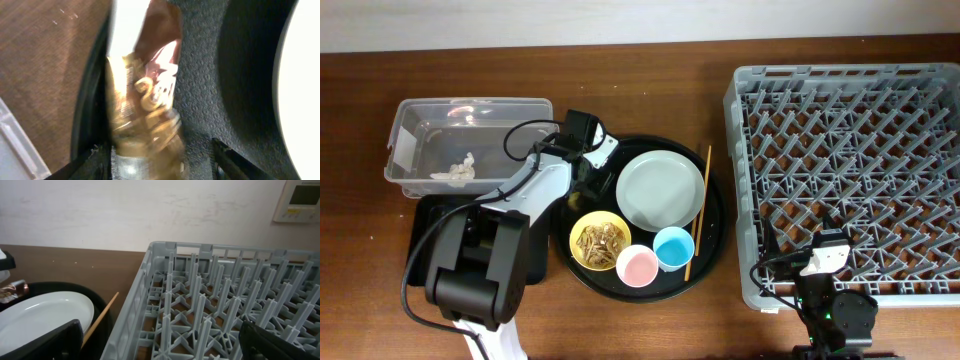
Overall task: Sort waste into correct bins and load items into the dishwasher rack
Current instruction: 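Lift the sachet into the clear bin and release it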
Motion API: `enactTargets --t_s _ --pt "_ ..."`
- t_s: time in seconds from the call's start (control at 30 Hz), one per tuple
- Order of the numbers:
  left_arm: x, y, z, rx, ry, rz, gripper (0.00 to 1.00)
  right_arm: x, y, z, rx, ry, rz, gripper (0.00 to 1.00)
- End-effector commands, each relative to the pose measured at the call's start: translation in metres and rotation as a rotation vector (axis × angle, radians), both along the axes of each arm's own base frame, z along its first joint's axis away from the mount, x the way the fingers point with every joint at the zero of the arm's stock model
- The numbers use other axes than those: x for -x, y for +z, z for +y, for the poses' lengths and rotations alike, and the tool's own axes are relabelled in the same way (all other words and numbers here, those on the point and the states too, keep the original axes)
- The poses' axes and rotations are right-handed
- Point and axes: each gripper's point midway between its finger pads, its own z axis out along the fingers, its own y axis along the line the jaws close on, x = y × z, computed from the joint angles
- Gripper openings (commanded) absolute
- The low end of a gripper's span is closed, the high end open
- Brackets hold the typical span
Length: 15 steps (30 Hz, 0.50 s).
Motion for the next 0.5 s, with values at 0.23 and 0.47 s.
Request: enactTargets --t_s 0.23,0.47 --pt "0.005 -0.015 0.006 -0.031 0.009 0.034 0.31 0.0 -0.002 -0.001 -0.001 -0.003 0.004 0.98" --pt "-0.005 0.024 0.003 -0.002 0.01 -0.059 0.1 0.0 -0.002 -0.001 -0.001 -0.003 0.004 0.98"
